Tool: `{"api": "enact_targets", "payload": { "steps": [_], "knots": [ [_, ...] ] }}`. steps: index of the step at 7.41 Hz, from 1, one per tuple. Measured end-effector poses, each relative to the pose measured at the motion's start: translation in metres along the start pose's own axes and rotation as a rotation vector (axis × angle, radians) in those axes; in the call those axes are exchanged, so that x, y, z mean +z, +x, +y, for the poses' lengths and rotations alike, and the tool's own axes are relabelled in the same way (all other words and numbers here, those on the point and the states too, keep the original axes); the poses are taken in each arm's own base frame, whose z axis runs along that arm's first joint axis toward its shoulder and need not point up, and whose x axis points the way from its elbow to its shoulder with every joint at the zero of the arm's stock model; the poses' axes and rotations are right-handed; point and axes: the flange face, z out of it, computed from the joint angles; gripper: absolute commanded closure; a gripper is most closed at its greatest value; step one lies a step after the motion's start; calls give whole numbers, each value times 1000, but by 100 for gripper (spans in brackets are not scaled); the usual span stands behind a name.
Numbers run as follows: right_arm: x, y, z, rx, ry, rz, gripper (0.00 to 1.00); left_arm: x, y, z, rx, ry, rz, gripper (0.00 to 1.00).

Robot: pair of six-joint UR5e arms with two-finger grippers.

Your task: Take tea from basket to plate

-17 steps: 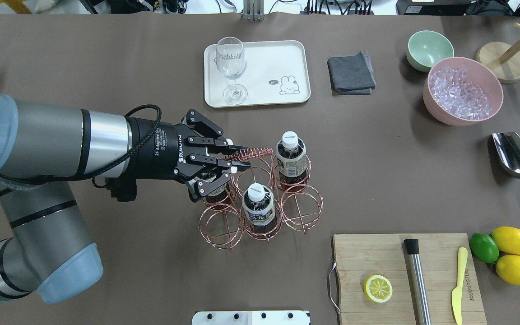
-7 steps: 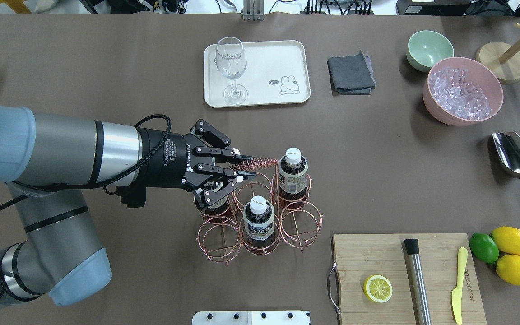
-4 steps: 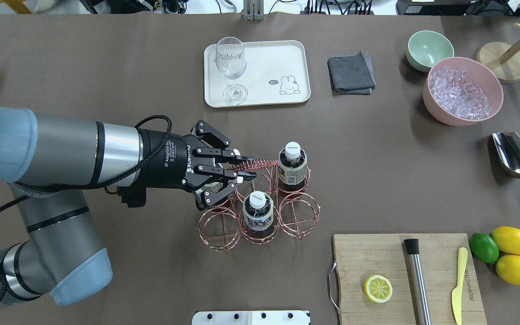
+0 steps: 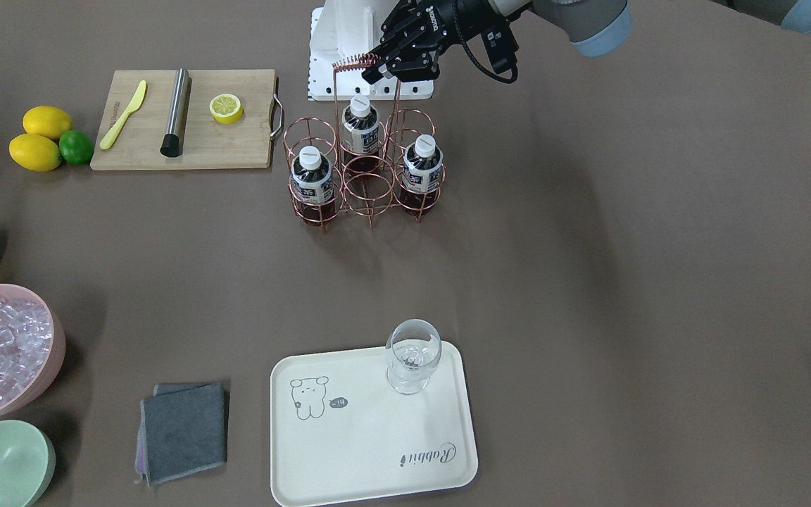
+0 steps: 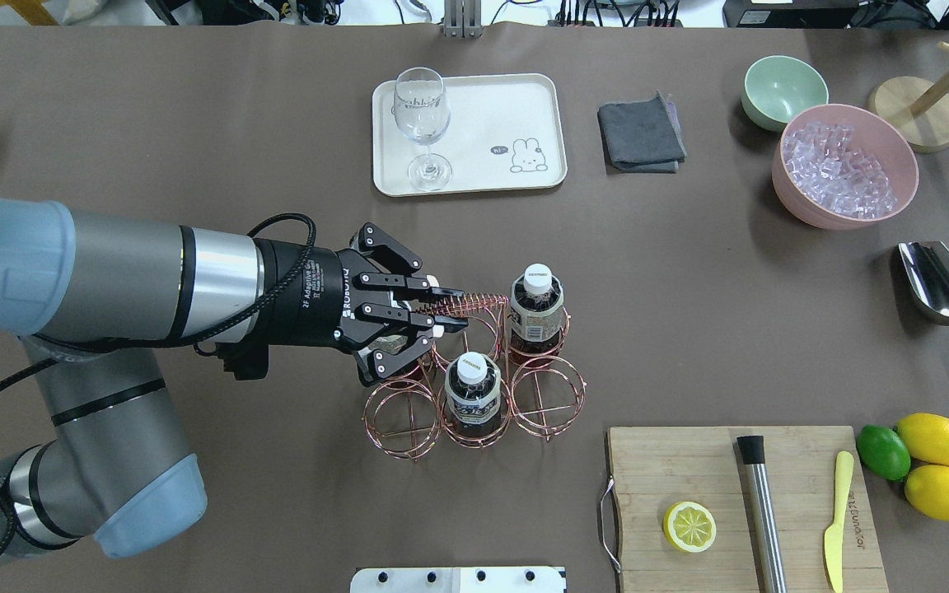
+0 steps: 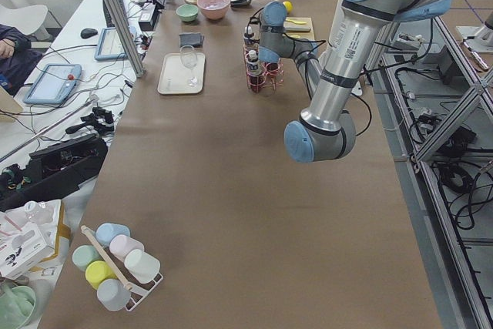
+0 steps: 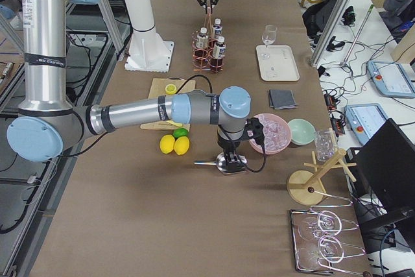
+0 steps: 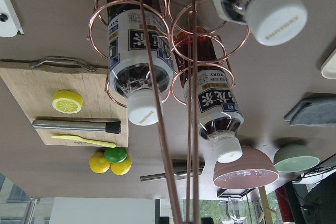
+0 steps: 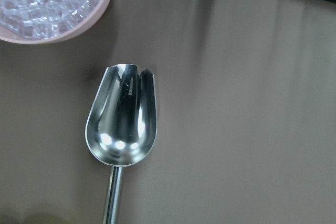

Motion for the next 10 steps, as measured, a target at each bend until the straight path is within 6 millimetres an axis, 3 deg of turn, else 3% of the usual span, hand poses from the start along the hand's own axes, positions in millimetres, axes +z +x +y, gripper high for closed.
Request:
{"api": "enact_targets", "payload": {
  "steps": [1, 3, 5, 7, 8, 10],
  "knots": [
    [-5, -25, -6, 22, 2, -27, 1, 0, 0, 0, 0, 0, -1, 100],
    [-26, -118, -34, 127, -15, -58, 1, -1, -1, 2, 1, -4, -4, 100],
    [-47, -247, -86, 257, -38, -89, 1, 0, -1, 5, 4, -10, -9, 100],
    [-51, -364, -99, 371, -54, -113, 1, 0, -1, 5, 4, -10, -10, 100],
    [-50, -407, -101, 409, -60, -120, 1, 0, -1, 5, 4, -9, -10, 100],
    [-39, -471, -111, 472, -88, -126, 1, 0, -2, 3, 3, -7, -10, 100]
  ]
}}
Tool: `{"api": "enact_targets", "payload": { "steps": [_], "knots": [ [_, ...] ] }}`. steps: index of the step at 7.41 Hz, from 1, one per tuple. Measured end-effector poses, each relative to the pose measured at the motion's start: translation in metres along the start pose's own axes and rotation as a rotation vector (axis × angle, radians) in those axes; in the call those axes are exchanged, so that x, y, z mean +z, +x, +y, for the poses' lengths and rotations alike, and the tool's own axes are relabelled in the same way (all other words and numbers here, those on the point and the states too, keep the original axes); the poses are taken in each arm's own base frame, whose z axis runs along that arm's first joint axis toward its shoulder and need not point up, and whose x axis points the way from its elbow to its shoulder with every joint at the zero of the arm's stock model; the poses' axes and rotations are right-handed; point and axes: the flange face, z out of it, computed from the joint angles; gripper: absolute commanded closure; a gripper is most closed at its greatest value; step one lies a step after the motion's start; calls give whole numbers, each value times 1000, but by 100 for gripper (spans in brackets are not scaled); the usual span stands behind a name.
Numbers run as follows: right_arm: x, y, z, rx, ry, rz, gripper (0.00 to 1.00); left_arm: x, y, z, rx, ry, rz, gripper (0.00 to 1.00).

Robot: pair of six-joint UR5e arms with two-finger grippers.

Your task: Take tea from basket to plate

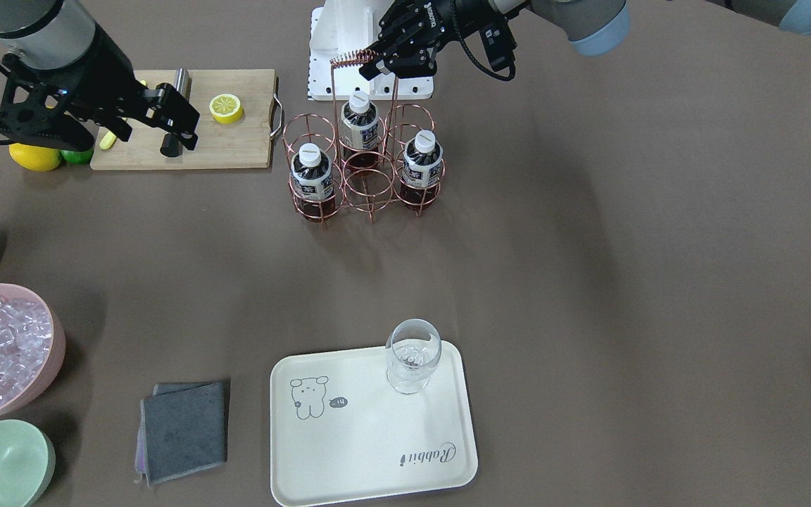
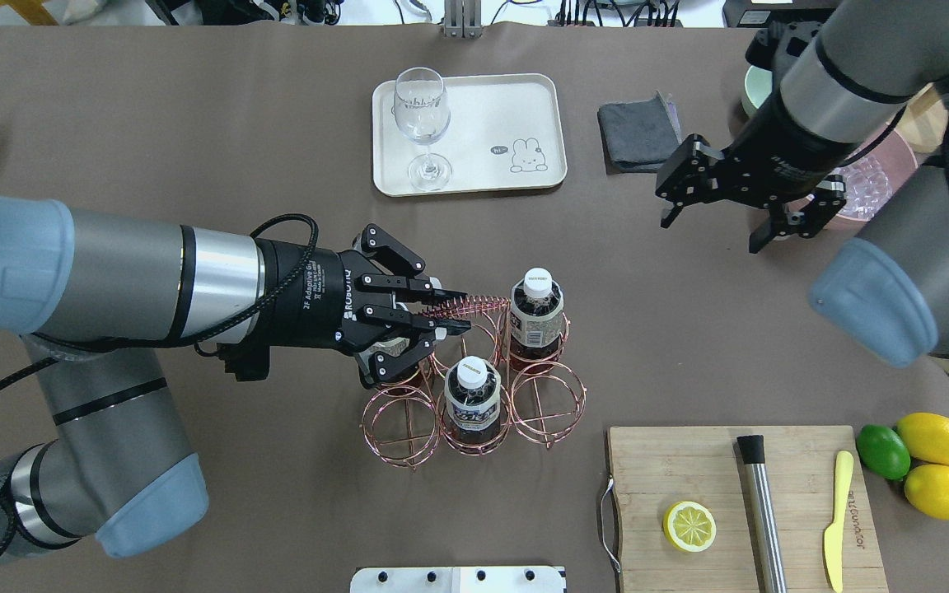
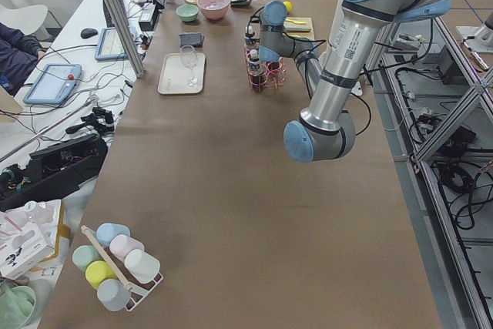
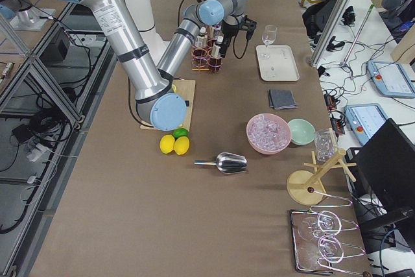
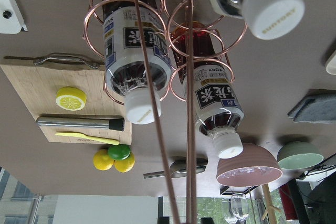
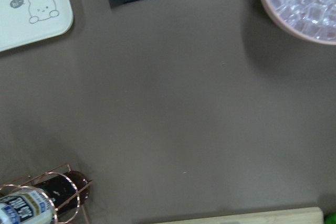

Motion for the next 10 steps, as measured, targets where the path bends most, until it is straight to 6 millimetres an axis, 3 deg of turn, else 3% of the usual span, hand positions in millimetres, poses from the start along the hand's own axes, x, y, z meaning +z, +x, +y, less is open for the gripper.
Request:
{"api": "enact_targets", "payload": {
  "steps": [3, 5, 7, 10],
  "knots": [
    [38, -105, 11, 63, -16, 37, 1, 0, 0, -2, -1, 2, -1, 100],
    [58, -149, 12, 63, -17, 70, 8, 1, 0, -4, 2, 1, -2, 100],
    [79, -168, 26, 37, -18, 99, 14, 3, 1, -6, 6, -3, -3, 100],
    [95, -169, 35, 16, -31, 120, 20, 3, 2, -6, 7, -5, -3, 100]
  ]
}}
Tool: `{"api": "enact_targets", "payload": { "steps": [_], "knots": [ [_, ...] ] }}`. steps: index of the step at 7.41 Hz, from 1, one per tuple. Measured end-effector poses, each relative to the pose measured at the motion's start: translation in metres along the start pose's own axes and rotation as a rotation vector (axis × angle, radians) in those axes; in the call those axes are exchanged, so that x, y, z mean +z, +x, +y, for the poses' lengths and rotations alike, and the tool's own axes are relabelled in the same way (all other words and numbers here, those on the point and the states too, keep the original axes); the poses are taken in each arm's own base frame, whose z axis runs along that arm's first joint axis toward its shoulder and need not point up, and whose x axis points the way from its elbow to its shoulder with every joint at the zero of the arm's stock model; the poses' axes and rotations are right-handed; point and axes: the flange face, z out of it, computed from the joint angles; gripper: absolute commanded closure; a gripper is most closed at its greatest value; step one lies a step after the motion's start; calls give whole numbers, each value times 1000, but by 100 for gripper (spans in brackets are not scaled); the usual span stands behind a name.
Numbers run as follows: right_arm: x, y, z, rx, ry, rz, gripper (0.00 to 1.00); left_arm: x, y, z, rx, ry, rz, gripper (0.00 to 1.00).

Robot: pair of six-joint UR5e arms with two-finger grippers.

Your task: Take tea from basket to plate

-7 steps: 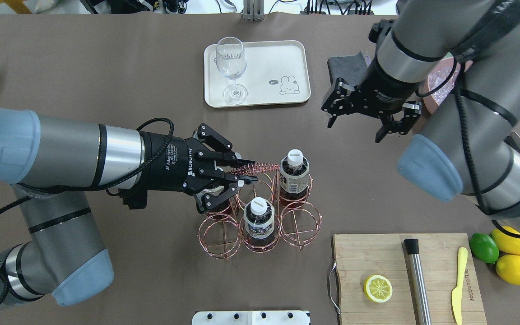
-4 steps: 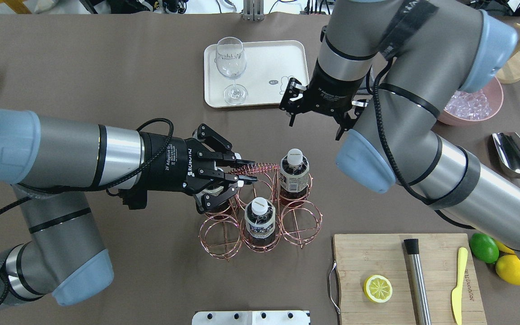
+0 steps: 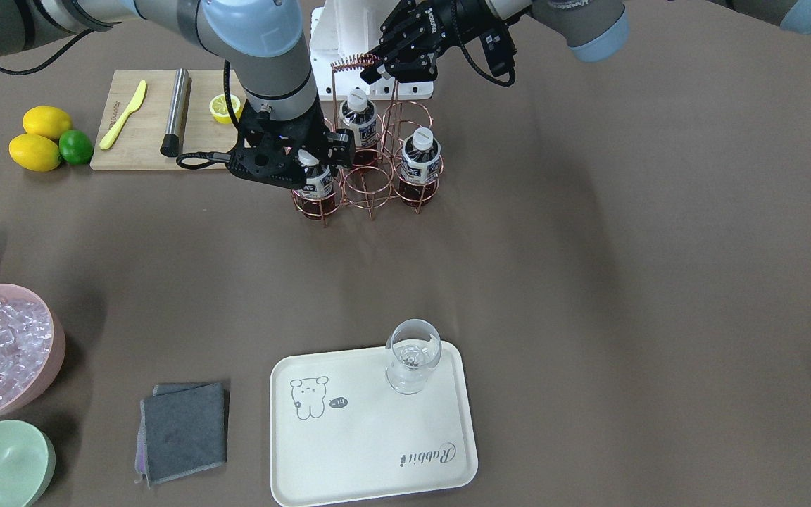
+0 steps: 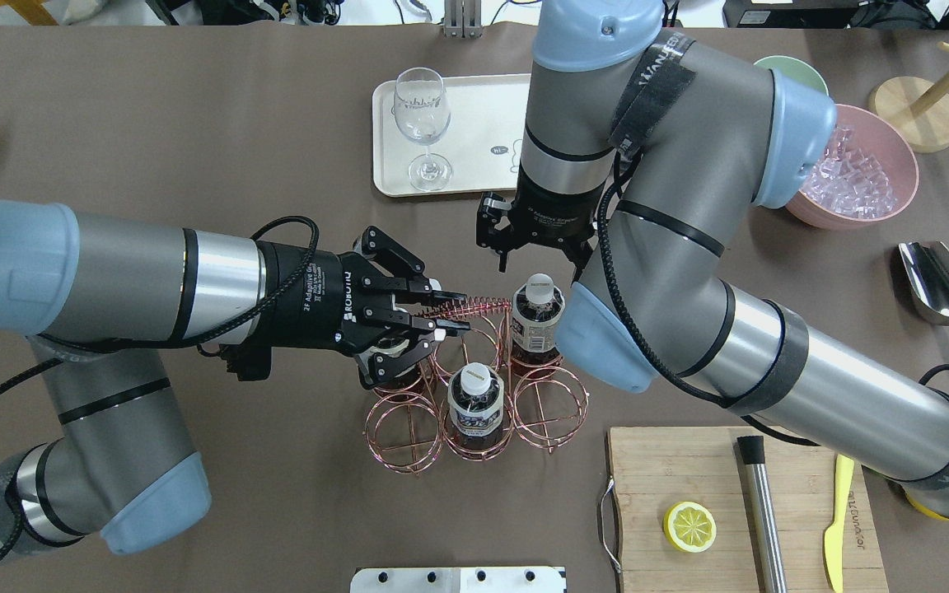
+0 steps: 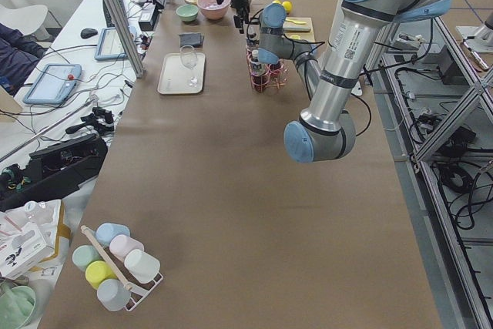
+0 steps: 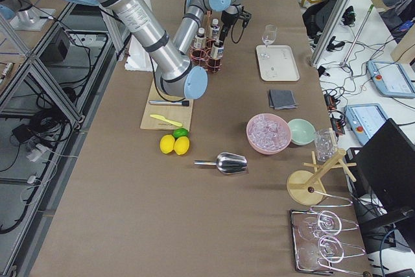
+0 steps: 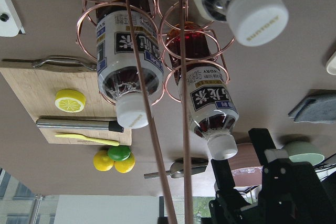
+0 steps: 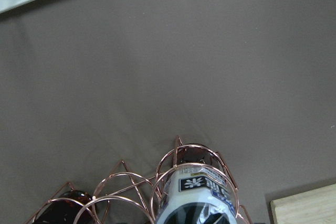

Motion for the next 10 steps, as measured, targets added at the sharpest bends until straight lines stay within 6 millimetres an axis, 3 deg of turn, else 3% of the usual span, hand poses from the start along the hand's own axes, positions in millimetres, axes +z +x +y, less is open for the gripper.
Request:
{"api": "enact_targets", "payload": {
  "steps": [2, 5, 6, 10],
  "knots": [
    [10, 1, 4, -10, -8, 13, 38, 0, 0, 1, 0, -1, 0, 100],
    [19, 6, 6, -23, -16, 25, 92, 0, 0, 1, 0, -2, 0, 100],
    [18, 6, 7, -27, -16, 23, 100, 0, 0, 1, 1, -2, 0, 100],
    [7, 10, 15, -38, -11, 9, 100, 0, 0, 1, 1, -2, 0, 100]
  ]
}}
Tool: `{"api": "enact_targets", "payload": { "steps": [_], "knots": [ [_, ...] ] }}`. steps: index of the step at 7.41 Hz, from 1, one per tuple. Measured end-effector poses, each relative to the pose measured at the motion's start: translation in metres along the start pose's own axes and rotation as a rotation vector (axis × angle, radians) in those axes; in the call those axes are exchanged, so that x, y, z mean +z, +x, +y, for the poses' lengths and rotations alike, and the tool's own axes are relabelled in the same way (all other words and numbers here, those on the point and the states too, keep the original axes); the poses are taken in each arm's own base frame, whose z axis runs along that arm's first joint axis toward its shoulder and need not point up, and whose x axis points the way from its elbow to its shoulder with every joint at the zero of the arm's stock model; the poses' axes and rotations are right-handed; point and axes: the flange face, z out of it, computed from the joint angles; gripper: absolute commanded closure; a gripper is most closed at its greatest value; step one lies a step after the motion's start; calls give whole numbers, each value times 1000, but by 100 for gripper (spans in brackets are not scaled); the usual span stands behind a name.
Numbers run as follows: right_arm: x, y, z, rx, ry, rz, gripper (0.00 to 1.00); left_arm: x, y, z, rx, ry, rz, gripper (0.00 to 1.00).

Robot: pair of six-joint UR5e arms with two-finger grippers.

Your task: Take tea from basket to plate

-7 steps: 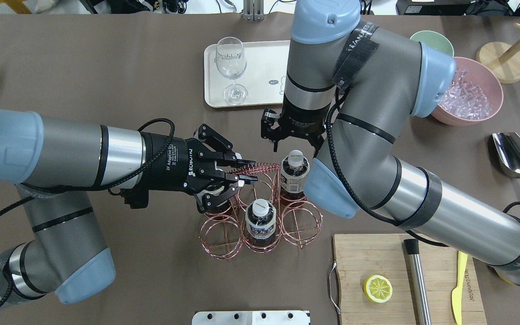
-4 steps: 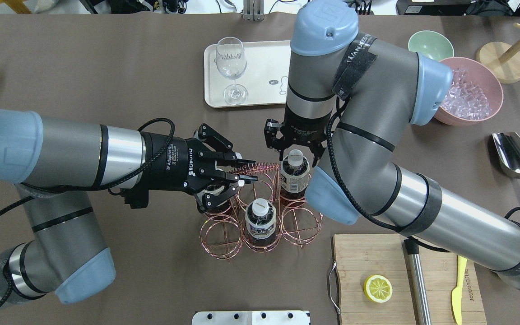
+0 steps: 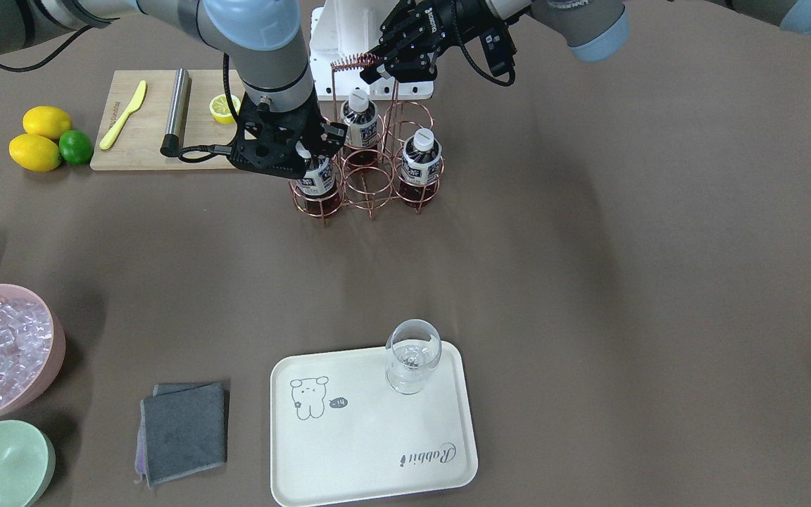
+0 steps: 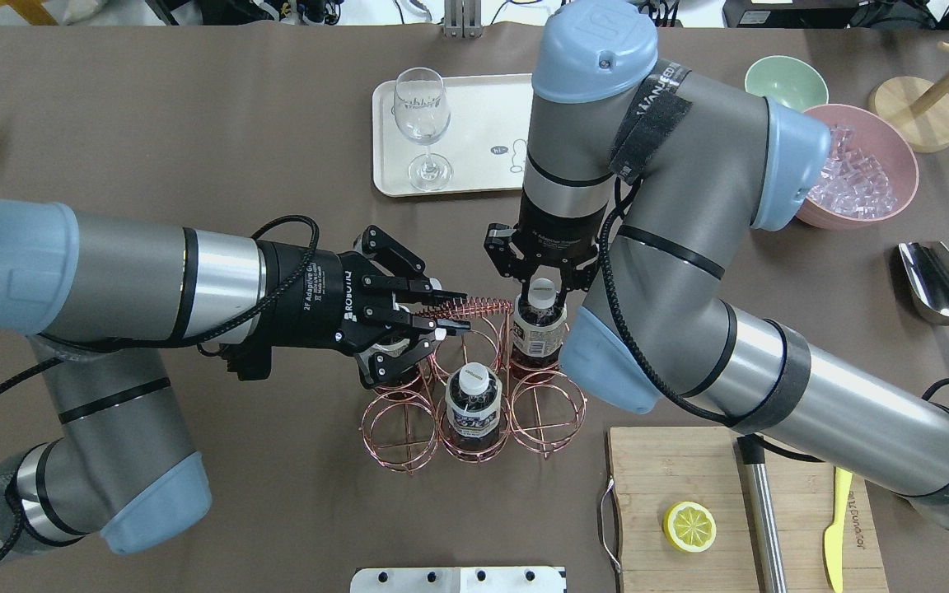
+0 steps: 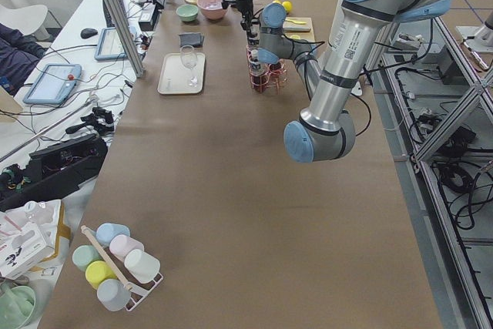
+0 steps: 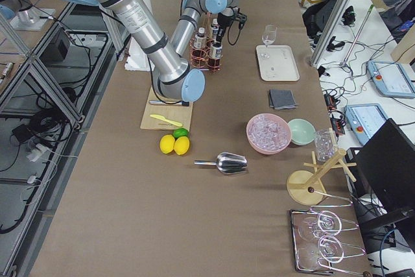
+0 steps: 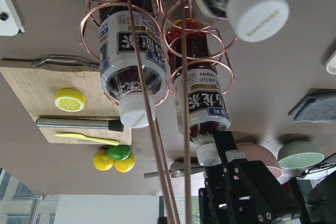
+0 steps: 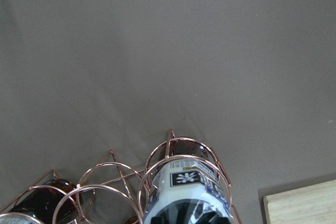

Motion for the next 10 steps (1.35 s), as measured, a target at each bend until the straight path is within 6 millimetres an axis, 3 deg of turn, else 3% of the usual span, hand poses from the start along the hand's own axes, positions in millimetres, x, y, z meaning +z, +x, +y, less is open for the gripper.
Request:
{"api": "enact_targets", "payload": {
  "steps": [3, 6, 8, 10],
  "knots": [
    [-20, 11, 16, -10, 1, -1, 100, 0, 0, 0, 0, 0, 0, 100],
    [-52, 17, 33, -31, 8, -15, 100, 0, 0, 0, 0, 0, 0, 100],
    [-87, 24, 17, -22, 34, -26, 100, 0, 0, 0, 0, 1, 1, 100],
    [-136, 31, -3, -7, 47, -38, 100, 0, 1, 0, 0, -1, 1, 100]
  ]
}}
